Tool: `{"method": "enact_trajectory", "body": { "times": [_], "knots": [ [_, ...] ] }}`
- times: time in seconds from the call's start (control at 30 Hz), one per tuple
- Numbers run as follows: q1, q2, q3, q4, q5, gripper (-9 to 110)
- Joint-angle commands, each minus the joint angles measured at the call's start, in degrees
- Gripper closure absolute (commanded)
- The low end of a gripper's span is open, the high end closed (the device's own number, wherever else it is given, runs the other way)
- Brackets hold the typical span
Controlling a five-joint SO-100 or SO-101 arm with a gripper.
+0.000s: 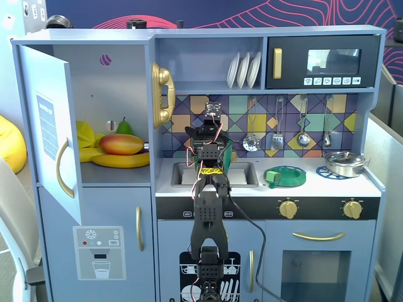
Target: Pick up the green pineapple from the left cabinet and place it in the green recipient
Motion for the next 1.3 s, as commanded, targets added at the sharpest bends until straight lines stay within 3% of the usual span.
{"method": "enact_trajectory", "body": {
  "times": [0.0,0.67,0.9,1.13,1.27],
  "knots": [
    [-1.1,14.8,7.9,-0.4,-2.5,61],
    [1.3,65.9,61.5,30.6,-1.9,66],
    [1.1,76.2,76.7,42.9,3.2,69],
    [0.6,76.2,84.4,53.5,5.9,76],
    [0.9,76.2,87.0,60.4,1.7,80]
  ]
}}
